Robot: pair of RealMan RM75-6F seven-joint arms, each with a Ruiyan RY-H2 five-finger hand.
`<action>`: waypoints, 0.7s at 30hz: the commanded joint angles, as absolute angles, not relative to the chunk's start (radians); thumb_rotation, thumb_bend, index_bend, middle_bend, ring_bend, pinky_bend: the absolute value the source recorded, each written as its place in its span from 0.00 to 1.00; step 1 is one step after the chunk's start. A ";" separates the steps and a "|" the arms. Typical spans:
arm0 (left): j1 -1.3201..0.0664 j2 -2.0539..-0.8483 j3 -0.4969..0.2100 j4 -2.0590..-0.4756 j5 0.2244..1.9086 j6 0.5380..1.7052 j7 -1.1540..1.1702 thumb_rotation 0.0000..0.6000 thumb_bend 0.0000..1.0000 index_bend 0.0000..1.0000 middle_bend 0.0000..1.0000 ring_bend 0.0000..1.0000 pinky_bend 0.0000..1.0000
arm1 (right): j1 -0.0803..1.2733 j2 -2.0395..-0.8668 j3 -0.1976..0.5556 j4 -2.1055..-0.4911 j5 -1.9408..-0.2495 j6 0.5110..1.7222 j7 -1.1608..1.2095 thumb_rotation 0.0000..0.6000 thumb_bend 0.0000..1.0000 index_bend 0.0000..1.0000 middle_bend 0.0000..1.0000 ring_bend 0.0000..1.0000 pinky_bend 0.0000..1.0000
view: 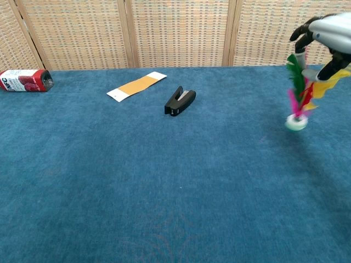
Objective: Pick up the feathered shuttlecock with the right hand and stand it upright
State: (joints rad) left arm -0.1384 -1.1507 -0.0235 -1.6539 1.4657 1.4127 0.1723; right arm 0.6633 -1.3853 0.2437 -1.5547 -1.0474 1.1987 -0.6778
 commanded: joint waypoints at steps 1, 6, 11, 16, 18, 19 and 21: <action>-0.138 -1.151 -0.023 -1.654 1.467 1.414 0.174 1.00 0.01 0.00 0.00 0.00 0.00 | 0.662 -1.384 0.243 -1.541 -1.054 1.235 -0.720 1.00 0.45 0.60 0.13 0.00 0.03; -0.137 -1.151 -0.024 -1.655 1.467 1.416 0.173 1.00 0.01 0.00 0.00 0.00 0.00 | 0.660 -1.390 0.239 -1.533 -1.029 1.218 -0.716 1.00 0.45 0.60 0.13 0.00 0.03; -0.137 -1.151 -0.023 -1.654 1.468 1.415 0.175 1.00 0.01 0.00 0.00 0.00 0.00 | 0.659 -1.405 0.229 -1.509 -1.015 1.202 -0.707 1.00 0.45 0.60 0.13 0.00 0.03; -0.138 -1.152 -0.024 -1.654 1.466 1.414 0.177 1.00 0.01 0.00 0.00 0.00 0.00 | 0.662 -1.417 0.223 -1.497 -1.014 1.197 -0.707 1.00 0.45 0.60 0.13 0.00 0.03; -0.137 -1.152 -0.023 -1.654 1.467 1.414 0.176 1.00 0.01 0.00 0.00 0.00 0.00 | 0.662 -1.417 0.223 -1.502 -1.013 1.196 -0.705 1.00 0.45 0.60 0.13 0.00 0.03; -0.137 -1.152 -0.023 -1.654 1.467 1.415 0.176 1.00 0.01 0.00 0.00 0.00 0.00 | 0.661 -1.417 0.223 -1.505 -1.013 1.197 -0.705 1.00 0.45 0.60 0.13 0.00 0.03; -0.137 -1.152 -0.024 -1.654 1.468 1.415 0.176 1.00 0.01 0.00 0.00 0.00 0.00 | 0.661 -1.416 0.221 -1.505 -1.021 1.205 -0.711 1.00 0.45 0.60 0.13 0.00 0.03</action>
State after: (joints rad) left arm -0.1373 -1.1521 -0.0235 -1.6540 1.4678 1.4150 0.1761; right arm 0.6614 -1.4165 0.2217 -1.5052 -1.0183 1.2026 -0.7088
